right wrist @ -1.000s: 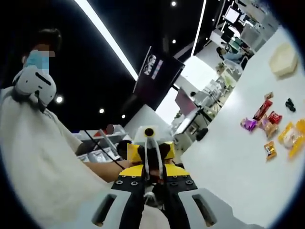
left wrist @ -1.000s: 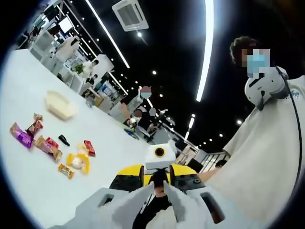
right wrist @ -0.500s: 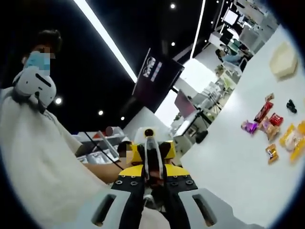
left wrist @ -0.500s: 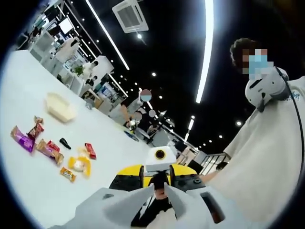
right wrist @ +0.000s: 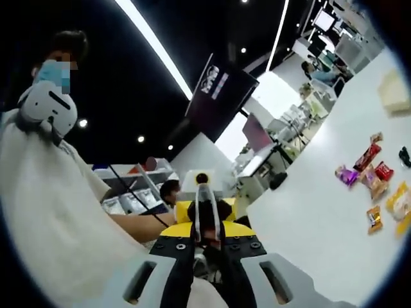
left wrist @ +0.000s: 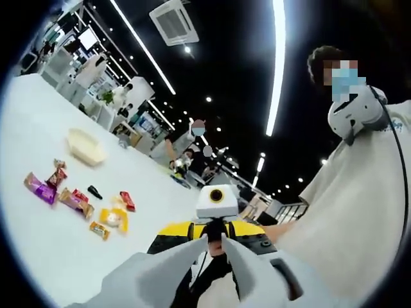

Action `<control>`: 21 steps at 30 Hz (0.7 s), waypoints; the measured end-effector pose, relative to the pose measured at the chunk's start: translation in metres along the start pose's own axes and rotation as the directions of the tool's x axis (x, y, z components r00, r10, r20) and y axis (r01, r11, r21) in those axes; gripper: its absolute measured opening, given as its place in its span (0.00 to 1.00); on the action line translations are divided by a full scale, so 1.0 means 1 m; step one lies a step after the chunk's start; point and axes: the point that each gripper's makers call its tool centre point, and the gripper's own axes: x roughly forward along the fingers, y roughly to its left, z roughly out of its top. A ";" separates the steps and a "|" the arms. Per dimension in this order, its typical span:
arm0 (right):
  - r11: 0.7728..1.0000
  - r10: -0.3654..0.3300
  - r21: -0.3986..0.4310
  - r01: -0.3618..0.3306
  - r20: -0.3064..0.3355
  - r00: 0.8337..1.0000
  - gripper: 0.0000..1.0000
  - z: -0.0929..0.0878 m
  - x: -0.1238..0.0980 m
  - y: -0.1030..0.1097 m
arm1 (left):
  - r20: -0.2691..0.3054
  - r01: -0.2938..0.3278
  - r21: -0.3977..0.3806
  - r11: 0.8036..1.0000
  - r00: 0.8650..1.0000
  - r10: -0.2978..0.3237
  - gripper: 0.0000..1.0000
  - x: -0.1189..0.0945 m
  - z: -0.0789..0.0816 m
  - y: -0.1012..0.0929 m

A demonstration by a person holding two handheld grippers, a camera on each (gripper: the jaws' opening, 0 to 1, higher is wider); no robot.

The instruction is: Place the target food into the container with the food tongs after gripping and lifting it, then release it inside without dropping or visibly crushing the food.

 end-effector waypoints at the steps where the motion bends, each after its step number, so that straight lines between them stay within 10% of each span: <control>1: 1.000 0.005 0.002 -0.005 -0.013 1.000 0.14 -0.002 0.000 0.001 | 0.020 -0.001 -0.008 1.000 1.000 0.001 0.20 0.001 0.003 0.000; 21: 0.999 -0.044 0.029 0.044 0.008 0.999 0.16 0.002 -0.024 -0.001 | -0.016 0.032 -0.020 0.999 0.999 -0.033 0.20 0.023 0.000 0.000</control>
